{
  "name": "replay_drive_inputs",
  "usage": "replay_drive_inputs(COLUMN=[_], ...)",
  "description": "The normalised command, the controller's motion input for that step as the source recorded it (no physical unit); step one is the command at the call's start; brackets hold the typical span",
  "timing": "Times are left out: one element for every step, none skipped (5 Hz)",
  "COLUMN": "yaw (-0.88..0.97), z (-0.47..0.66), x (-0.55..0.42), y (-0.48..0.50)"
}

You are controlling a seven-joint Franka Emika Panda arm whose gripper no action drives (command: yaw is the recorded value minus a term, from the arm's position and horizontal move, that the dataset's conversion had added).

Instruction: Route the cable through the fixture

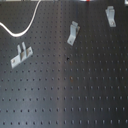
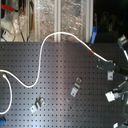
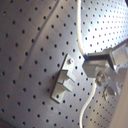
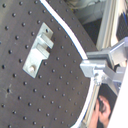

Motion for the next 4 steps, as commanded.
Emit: replay_drive_inputs(yaw=[-0.49,-0.50,-0.47,-0.42], z=[-0.26,-0.22,-0.16,-0.18], x=[-0.125,-0.062,-0.003,0.051], y=[-0.577,-0.552,-0.656,-0.720])
